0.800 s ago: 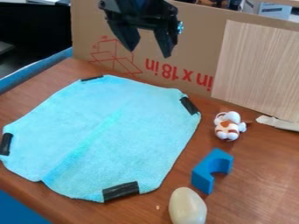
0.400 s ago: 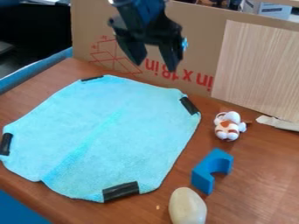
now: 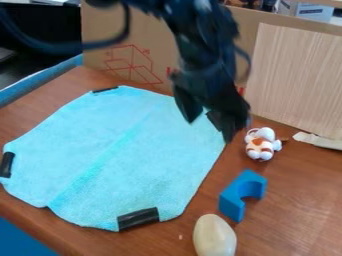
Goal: Move the blue figure to the top left of the cloth
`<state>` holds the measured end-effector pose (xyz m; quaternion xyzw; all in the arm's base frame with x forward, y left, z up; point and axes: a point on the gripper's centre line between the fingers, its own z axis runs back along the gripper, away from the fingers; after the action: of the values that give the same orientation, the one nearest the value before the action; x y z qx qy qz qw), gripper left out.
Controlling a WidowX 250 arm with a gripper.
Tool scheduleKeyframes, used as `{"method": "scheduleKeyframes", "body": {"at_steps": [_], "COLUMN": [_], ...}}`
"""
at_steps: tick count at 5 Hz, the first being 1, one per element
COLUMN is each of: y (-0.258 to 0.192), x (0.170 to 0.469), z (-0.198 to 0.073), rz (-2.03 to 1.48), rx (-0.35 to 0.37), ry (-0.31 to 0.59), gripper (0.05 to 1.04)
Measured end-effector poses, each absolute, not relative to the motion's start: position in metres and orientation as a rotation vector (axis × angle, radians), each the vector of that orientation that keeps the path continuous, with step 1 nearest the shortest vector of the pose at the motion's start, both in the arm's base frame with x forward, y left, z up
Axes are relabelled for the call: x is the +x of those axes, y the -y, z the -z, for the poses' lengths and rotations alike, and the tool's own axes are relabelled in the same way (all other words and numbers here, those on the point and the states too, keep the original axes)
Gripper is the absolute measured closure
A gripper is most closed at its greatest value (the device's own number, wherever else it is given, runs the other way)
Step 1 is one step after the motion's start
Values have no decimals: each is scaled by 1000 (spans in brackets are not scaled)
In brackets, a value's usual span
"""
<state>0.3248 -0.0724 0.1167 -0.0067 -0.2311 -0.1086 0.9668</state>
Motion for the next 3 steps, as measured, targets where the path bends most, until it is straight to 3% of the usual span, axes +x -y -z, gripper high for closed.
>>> {"method": "scheduleKeyframes", "body": {"at_steps": [2, 3], "y": [107, 107], "x": [324, 326], "z": [-79, -71], "rz": [240, 222], "rx": [63, 57], "ry": [440, 439], "gripper": [83, 83]}}
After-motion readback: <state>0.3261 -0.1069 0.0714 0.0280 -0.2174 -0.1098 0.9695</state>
